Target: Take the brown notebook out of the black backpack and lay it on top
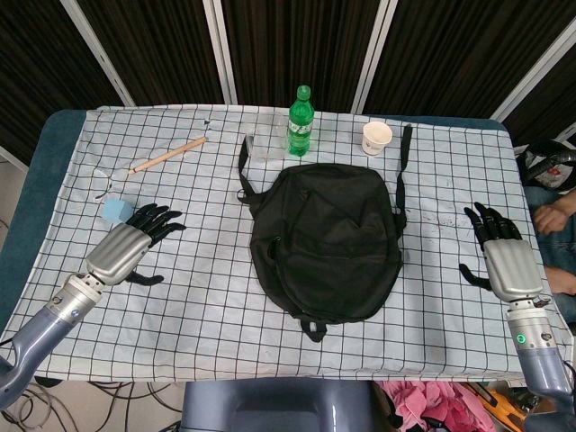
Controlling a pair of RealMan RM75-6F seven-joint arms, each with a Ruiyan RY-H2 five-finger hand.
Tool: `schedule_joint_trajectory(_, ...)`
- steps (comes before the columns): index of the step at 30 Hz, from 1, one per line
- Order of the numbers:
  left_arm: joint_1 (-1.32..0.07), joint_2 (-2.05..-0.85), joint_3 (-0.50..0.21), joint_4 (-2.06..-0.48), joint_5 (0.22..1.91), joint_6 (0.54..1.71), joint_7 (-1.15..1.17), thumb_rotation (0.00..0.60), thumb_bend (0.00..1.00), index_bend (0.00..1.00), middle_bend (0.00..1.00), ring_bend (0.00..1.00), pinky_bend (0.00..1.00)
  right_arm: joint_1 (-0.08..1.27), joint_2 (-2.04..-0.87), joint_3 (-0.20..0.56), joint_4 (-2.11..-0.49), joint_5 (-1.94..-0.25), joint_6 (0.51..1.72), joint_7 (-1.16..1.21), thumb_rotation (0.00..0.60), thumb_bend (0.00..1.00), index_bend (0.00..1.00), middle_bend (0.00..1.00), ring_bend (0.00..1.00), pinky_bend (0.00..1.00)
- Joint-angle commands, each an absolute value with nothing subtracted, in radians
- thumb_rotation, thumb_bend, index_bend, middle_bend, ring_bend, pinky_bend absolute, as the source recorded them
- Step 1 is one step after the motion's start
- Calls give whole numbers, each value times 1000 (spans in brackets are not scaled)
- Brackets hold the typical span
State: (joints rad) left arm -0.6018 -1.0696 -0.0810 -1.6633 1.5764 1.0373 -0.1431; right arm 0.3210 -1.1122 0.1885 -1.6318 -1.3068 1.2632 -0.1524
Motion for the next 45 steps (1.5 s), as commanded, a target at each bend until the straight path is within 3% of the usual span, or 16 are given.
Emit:
schedule_joint_trajectory(1, -601, -1066, -76, -1669, 1577, 1039, -133, 600, 10, 178, 92, 0, 0, 318, -1113, 182, -1635, -1309, 1265, -154, 600, 234, 24, 1, 48, 121)
schedule_joint_trajectory(22, -566, -1087, -40, -1599, 1599, 1105, -197, 600, 10, 177, 93, 0, 0, 314, -1105, 143, -1664, -1380, 1277, -151, 600, 234, 27, 1, 48, 121)
schedule_joint_trajectory(30, -512, -1054, -37, -1622, 1642, 1234, -189, 600, 10, 178, 93, 0, 0, 286, -1108, 56, -1726, -1466, 1273, -169, 600, 232, 27, 1, 48, 121)
schedule_joint_trajectory(38, -441, -1029, -22, -1612, 1643, 1330, -192, 600, 10, 177, 93, 0, 0, 251, -1200, -34, -1751, -1537, 1260, -160, 600, 213, 31, 1, 47, 121)
schedule_joint_trajectory(45, -380, -1049, 6, -1566, 1657, 1392, -172, 600, 10, 177, 93, 0, 0, 224, -1348, -48, -1708, -1557, 1286, -192, 600, 203, 37, 1, 47, 121)
